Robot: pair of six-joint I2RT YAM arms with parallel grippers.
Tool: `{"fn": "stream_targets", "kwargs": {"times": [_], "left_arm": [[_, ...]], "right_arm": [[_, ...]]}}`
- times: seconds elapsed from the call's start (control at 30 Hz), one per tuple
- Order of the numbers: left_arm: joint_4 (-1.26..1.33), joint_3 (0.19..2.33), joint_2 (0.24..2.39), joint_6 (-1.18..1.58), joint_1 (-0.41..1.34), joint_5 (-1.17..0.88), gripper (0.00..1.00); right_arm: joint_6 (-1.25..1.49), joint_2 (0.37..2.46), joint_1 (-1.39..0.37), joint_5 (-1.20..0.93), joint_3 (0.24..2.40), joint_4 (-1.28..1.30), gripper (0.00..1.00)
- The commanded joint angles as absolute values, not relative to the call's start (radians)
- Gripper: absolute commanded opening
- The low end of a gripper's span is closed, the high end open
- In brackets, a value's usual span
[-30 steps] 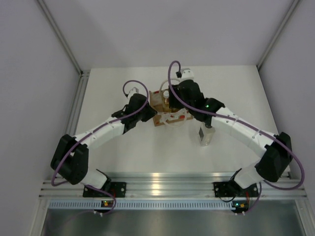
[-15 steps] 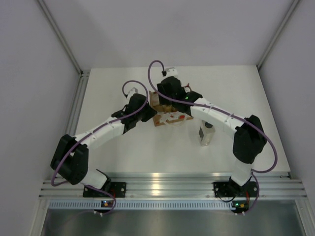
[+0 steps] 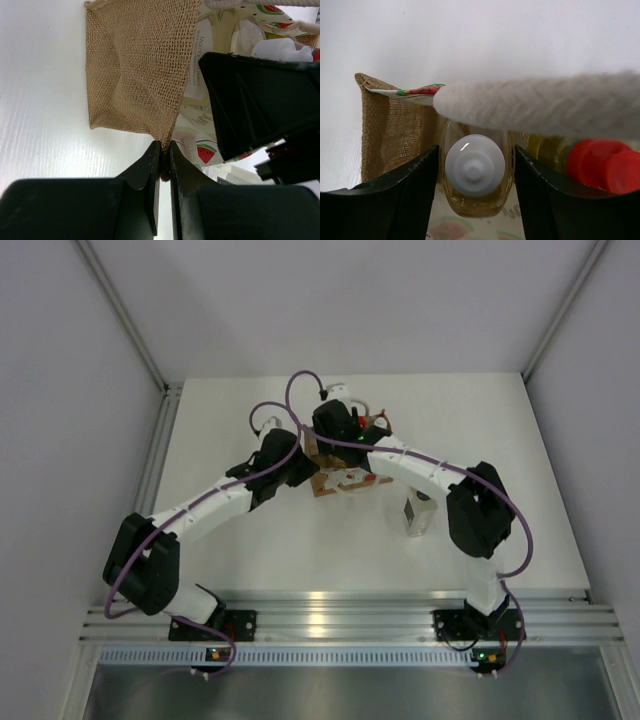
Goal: Take the personal care products out of the canvas bag
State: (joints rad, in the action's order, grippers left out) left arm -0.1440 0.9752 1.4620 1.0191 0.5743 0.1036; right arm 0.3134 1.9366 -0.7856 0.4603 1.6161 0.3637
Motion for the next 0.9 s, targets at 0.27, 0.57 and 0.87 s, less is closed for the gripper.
{"fn": "stream_targets", "kwargs": {"times": [0.27,0.57,0.87], "left_arm": [[-0.127,1.023,1.448,0.999,0.568,0.054,0.0],[-0.127,1.017,1.453,0.997,0.563,0.052,0.0],[-0.127,1.017,1.465,1.006,0.56,0.044,0.0]], "right_arm": [[0.35,2.006,-0.79,0.491,1.672,0.339,0.48],[0.382,1.904,-0.793,0.503,1.614,0.267,0.0],[0.341,1.773,-0.813,0.477,1.575,0.219,0.0]]}}
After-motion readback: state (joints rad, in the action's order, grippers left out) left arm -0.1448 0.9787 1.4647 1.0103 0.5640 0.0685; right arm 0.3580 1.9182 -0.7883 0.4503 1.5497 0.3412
